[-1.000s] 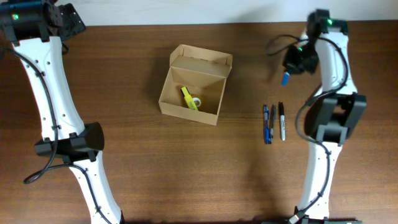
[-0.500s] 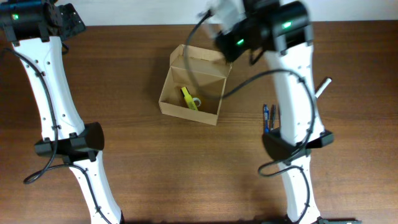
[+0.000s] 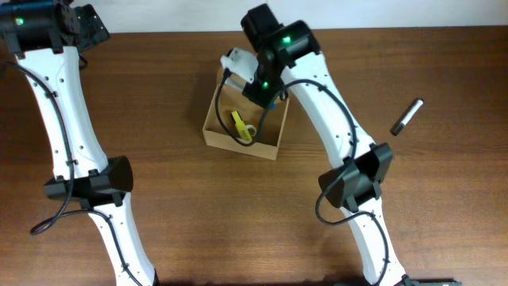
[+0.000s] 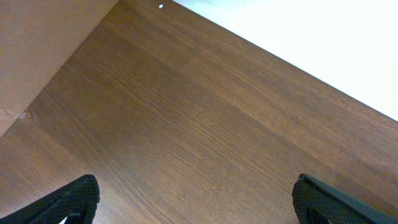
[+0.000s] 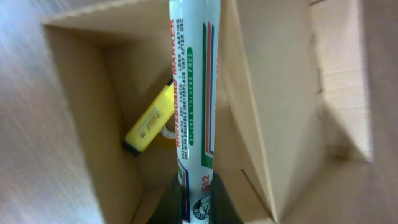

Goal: Pack container
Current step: 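Lower the whiteboard marker into the box and release it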

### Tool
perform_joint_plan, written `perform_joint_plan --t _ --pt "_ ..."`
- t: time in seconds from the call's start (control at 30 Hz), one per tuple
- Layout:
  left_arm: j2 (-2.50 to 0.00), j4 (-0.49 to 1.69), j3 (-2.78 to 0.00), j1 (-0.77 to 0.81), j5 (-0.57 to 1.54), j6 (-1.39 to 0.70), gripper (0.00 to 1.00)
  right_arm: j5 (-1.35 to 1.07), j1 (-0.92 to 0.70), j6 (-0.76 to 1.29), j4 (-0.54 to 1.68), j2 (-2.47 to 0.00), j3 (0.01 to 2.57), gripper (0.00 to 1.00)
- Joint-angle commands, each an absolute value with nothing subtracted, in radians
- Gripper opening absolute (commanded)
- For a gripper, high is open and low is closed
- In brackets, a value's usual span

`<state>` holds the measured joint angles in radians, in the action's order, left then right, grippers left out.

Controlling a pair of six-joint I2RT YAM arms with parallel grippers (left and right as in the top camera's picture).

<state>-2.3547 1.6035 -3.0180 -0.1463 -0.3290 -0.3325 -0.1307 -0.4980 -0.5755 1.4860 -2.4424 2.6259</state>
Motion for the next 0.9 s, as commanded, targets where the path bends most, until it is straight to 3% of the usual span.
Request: perform_joint_plan --t 0.0,0.37,0.4,0.47,0.5,0.73,0.87 --pt "-2.373 1.602 -3.015 -0.149 -0.329 -0.324 1.0 -0.123 -0.498 -0.558 1.434 -2.445 2.527 0.04" --pt "-2.373 1.602 -3.015 -0.149 -0.329 -0.324 1.0 -0.146 -0.52 -0.472 1.272 -2.445 2.254 0.04" --pt "-2.373 1.602 -3.015 -0.149 -0.329 -0.324 1.0 -0.146 -0.528 -0.469 1.266 -2.445 2.243 0.09" --pt "-2.373 1.602 -3.015 -0.149 -0.329 -0.324 1.0 -0.146 -0.537 -0.466 1.266 -2.445 2.242 0.35" --pt "-2.373 1.602 -3.015 -0.149 -0.329 -0.324 1.0 -0.146 -0.543 -0.463 1.263 -2.445 2.243 0.38" --pt "-2.373 1.602 -3.015 -0.149 -0.329 -0.324 1.0 -0.125 -0.558 -0.354 1.298 -2.408 2.37 0.4" --pt "-2.373 1.602 -3.015 -0.149 -0.329 -0.324 1.0 0.042 -0.554 -0.121 1.324 -2.356 2.508 0.39"
